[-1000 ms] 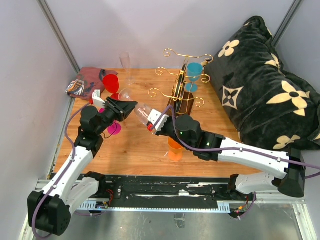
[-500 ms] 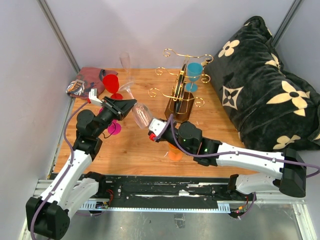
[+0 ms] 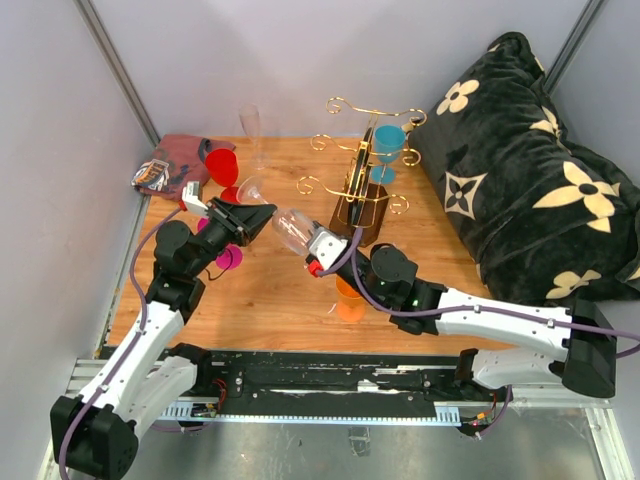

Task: Take the wine glass off the wine glass rack

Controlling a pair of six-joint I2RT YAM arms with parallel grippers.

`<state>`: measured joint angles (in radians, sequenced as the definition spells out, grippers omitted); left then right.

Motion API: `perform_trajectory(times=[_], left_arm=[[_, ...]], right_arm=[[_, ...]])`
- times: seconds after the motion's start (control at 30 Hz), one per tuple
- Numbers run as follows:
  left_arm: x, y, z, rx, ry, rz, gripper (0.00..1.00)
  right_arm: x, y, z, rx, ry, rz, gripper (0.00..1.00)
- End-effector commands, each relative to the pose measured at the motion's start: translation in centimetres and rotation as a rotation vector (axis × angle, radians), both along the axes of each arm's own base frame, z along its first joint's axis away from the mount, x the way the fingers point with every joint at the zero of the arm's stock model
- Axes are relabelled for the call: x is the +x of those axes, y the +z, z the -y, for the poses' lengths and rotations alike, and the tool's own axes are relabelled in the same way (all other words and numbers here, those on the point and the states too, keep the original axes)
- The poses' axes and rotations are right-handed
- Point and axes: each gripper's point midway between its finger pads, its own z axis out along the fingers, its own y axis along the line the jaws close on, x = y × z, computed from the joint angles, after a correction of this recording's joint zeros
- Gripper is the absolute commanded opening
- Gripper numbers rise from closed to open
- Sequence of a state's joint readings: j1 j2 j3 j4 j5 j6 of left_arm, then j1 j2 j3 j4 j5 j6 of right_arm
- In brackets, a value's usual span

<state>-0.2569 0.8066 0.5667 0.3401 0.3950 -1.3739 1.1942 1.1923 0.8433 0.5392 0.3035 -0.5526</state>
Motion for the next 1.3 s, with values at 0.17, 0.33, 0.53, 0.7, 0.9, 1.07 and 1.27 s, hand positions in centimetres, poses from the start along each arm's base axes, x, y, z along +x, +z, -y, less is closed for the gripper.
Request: perform_trajectory(times=[0.17, 0.33, 0.53, 0.7, 0.9, 1.07, 1.27], left_arm=[[-1.2, 1.3, 0.5, 0.013, -0.036, 0.068, 0.13], [-1.3, 1.0, 0.6, -0.006, -0.05, 0.052, 0.39], [-1.4, 1.0, 0.4, 0.008, -0.035, 0.047, 0.62], [-1.1, 0.3, -0.4, 0.1, 0.019, 0.015, 0.68], [-0.9, -1.9, -1.3, 0.246, 0.065, -0.066, 0.67], [-1.5, -2.8, -3.0, 0.351, 0.137, -0.065, 0.66], [-1.9, -0.5, -6.8, 0.494, 0.321, -0.006, 0.66]], right_arm=[[0.0, 1.5, -0.3, 0.038, -0.081, -0.05, 0.01], [0.4, 2.3, 0.2, 0.055, -0.124, -0.094, 0.01], [0.8, 2.7, -0.3, 0.057, -0.14, -0.107, 0.01], [1.1, 3.4, -0.1, 0.049, -0.167, -0.123, 0.01], [1.5, 5.3, 0.3, 0.044, -0.19, -0.155, 0.01], [2.3, 4.9, 0.3, 0.016, -0.204, -0.209, 0.01], [3.5, 2.1, -0.1, -0.081, -0.205, -0.34, 0.01]])
